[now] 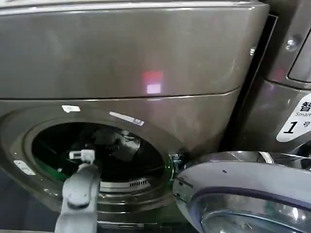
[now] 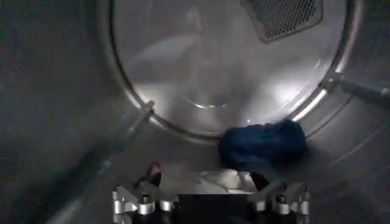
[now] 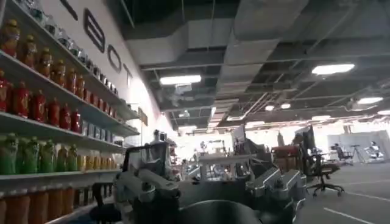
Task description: Grasp the clothes from the dryer.
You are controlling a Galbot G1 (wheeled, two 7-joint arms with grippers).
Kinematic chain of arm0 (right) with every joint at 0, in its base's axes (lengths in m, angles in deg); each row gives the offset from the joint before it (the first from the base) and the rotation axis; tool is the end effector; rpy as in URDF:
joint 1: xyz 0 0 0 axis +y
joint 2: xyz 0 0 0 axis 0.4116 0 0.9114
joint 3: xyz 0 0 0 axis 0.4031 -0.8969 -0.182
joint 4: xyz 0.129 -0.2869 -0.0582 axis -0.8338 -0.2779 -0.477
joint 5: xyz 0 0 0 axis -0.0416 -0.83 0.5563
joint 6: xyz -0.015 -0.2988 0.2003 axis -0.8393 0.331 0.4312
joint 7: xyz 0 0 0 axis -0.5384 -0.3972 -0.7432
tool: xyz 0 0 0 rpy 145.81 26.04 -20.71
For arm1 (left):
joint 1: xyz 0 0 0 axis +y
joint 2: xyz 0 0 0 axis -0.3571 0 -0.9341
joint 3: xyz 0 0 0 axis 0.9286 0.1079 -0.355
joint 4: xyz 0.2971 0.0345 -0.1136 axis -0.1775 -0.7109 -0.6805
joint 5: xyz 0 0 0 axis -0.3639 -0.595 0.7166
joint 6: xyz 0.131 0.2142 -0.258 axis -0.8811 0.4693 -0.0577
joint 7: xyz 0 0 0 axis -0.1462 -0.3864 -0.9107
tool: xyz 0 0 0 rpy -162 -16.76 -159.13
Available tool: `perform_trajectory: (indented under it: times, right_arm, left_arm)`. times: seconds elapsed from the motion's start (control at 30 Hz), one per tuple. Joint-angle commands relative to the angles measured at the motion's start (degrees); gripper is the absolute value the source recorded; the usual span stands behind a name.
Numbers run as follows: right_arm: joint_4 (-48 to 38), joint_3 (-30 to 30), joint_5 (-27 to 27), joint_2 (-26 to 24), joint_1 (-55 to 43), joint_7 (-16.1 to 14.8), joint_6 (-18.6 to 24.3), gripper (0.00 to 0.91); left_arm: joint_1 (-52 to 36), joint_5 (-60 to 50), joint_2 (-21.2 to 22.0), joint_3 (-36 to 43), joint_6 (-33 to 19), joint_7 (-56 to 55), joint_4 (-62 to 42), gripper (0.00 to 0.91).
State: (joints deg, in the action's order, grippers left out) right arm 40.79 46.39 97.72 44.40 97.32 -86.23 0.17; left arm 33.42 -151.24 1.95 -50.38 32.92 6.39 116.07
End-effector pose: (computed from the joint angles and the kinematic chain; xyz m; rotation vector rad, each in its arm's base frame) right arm -0.1298 -0.4384 -0.1218 1.9997 2.0711 -0.3120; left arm 0.5339 0.0688 -0.1784 -0.4030 -2.2543 -1.3893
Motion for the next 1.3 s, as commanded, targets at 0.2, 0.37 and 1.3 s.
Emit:
perform_trajectory:
  times: [0.2, 0.37, 1.3]
  right_arm:
    - [-0.6, -0.6, -0.6, -0.5, 0.0, 0.0, 0.4, 0.907]
    - [-0.6, -0.8, -0.8, -0.6, -0.1, 0.0, 0.4, 0.907]
    - [-0.4, -2.7, -1.9, -0.4, -0.9, 0.1, 0.7, 0.907]
  left_arm:
    - [-12.1, -22.6, -2.9, 1.4, -25.7, 31.4, -14.6, 0.907]
    - [-13.6, -21.7, -4.1, 2.0, -25.9, 33.0, -15.8, 0.907]
    - [-16.1, -15.2, -5.7, 0.6, -21.4, 29.4, -33.2, 0.907]
